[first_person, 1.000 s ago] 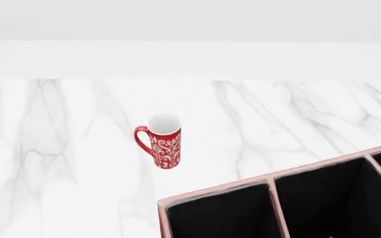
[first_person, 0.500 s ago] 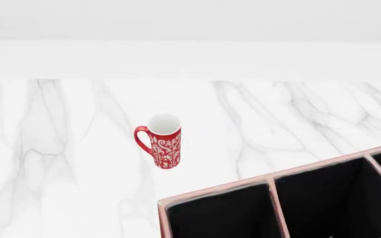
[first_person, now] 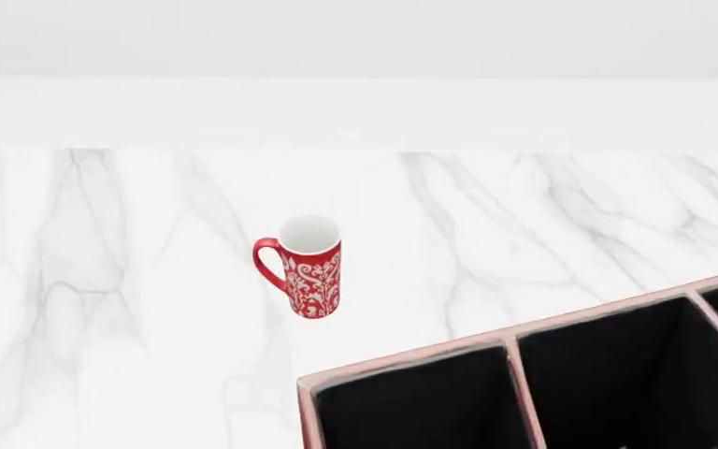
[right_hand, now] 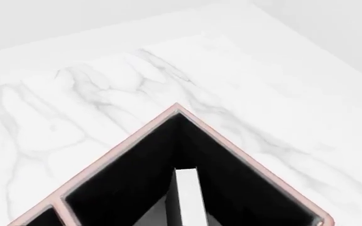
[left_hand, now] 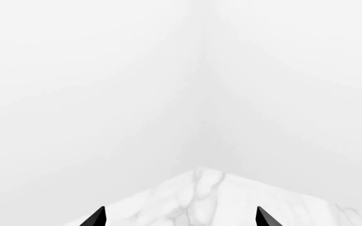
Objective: Pick up the book and place it in the right compartment of the caddy.
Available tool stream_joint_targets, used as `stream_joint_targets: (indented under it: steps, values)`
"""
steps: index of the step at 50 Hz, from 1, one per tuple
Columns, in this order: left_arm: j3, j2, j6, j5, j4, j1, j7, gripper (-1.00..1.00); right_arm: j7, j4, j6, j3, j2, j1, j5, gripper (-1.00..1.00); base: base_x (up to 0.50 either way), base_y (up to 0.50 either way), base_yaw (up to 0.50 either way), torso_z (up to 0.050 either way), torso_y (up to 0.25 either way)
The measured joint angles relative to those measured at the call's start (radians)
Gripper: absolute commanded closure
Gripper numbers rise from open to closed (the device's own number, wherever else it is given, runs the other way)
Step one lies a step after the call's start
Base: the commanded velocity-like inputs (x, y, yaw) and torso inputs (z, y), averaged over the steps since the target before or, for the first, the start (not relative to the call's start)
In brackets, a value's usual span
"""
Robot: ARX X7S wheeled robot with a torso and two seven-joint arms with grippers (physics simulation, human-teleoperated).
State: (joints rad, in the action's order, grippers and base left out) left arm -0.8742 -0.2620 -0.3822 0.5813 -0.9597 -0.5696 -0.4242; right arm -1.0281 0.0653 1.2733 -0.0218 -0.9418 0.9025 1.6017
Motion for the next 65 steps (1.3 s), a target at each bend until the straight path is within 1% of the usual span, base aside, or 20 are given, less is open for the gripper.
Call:
stream_joint_targets:
  steps: [7,10,13,17,19,24,29,33,37,41,46,52,65]
  values:
    - [0.019,-0.035,-0.038,0.015,-0.011,0.026,-0.022,-1.0,0.024,-0.024,-0.021,-0.009,0.009,0.007,-0.029,-1.0,0.0,0.0,0.0,0.0,0.0]
    - [0.05,-0.078,-0.081,0.032,-0.016,0.067,-0.046,-1.0,0.048,-0.045,-0.045,-0.012,0.022,0.008,-0.055,-1.0,0.0,0.0,0.0,0.0,0.0]
    - [0.106,-0.13,-0.134,0.053,-0.01,0.139,-0.074,-1.0,0.081,-0.075,-0.08,-0.022,0.041,0.008,-0.094,-1.0,0.0,0.0,0.0,0.0,0.0]
    - [0.237,-0.202,-0.21,0.077,0.027,0.295,-0.105,-1.0,0.148,-0.125,-0.152,-0.056,0.079,0.006,-0.183,-1.0,0.0,0.0,0.0,0.0,0.0]
    - [0.322,-0.228,-0.245,0.08,0.058,0.392,-0.112,-1.0,0.182,-0.143,-0.187,-0.08,0.106,0.007,-0.23,-1.0,0.0,0.0,0.0,0.0,0.0]
    - [0.554,-0.257,-0.309,0.062,0.163,0.637,-0.1,-1.0,0.26,-0.166,-0.276,-0.156,0.185,0.014,-0.346,-1.0,0.0,0.0,0.0,0.0,0.0]
    - [0.755,-0.245,-0.329,0.027,0.286,0.842,-0.065,-1.0,0.318,-0.18,-0.351,-0.229,0.26,0.019,-0.444,-1.0,0.0,0.0,0.0,0.0,0.0]
    - [0.886,-0.218,-0.324,-0.005,0.388,0.973,-0.031,-1.0,0.351,-0.187,-0.403,-0.282,0.314,0.021,-0.512,-1.0,0.0,0.0,0.0,0.0,0.0]
    - [0.991,-0.188,-0.313,-0.035,0.477,1.075,0.0,-1.0,0.377,-0.185,-0.451,-0.327,0.36,0.021,-0.573,-1.0,0.0,0.0,0.0,0.0,0.0]
    - [1.07,-0.159,-0.299,-0.058,0.55,1.156,0.029,-1.0,0.398,-0.181,-0.493,-0.363,0.397,0.021,-0.623,-1.0,0.0,0.0,0.0,0.0,0.002]
    - [1.145,-0.126,-0.283,-0.081,0.622,1.233,0.058,-1.0,0.405,-0.193,-0.536,-0.407,0.429,0.021,-0.688,-1.0,0.0,0.0,0.0,0.0,0.0]
    - [1.207,-0.095,-0.266,-0.101,0.684,1.298,0.086,-1.0,0.409,-0.202,-0.569,-0.442,0.459,0.02,-0.737,-1.0,0.0,0.0,0.0,0.0,0.0]
    - [1.269,-0.066,-0.245,-0.123,0.748,1.364,0.114,-1.0,0.417,-0.2,-0.602,-0.473,0.487,0.019,-0.779,-1.0,0.0,0.0,0.0,0.0,0.0]
